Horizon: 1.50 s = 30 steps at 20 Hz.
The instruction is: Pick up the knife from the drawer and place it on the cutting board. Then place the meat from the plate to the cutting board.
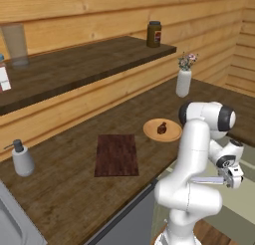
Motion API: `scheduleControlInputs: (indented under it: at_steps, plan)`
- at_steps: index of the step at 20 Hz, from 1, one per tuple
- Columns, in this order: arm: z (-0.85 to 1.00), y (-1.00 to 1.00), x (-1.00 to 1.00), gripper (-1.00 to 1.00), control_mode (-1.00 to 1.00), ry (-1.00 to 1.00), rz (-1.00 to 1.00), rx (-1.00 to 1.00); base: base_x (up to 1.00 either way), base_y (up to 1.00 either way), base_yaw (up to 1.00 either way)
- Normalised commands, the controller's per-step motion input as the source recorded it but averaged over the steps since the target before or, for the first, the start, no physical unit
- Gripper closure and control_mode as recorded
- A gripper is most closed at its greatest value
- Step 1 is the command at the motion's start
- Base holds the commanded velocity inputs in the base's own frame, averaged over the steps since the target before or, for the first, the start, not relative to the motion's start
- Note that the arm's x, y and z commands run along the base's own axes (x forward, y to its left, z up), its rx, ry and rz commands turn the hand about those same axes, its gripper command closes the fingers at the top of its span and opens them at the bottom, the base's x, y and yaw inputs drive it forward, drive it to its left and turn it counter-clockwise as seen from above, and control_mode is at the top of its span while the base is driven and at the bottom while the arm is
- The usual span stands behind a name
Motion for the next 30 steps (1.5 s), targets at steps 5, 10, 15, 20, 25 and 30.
scheduleControlInputs:
  at_steps: [5,10,15,20,25,30]
  plan:
    - [-0.47,0.01,0.29,1.0,-1.0,-0.07,0.0,0.0,0.0,0.0,0.0]
    - [-0.28,0.0,0.38,1.0,-1.0,-0.05,0.0,0.0,0.0,0.0,0.0]
    - [-0.29,0.07,0.25,1.0,-1.0,0.0,0.01,0.0,0.0,0.0,0.0]
    - [0.33,0.01,-0.15,1.0,-1.0,0.0,0.02,0.02,0.0,0.0,0.0]
    - [1.0,0.0,-0.39,1.0,-1.0,0.0,0.0,0.05,0.0,0.0,0.0]
    - [1.0,-0.06,-0.11,1.0,-1.0,-0.01,0.0,0.05,0.0,0.0,0.0]
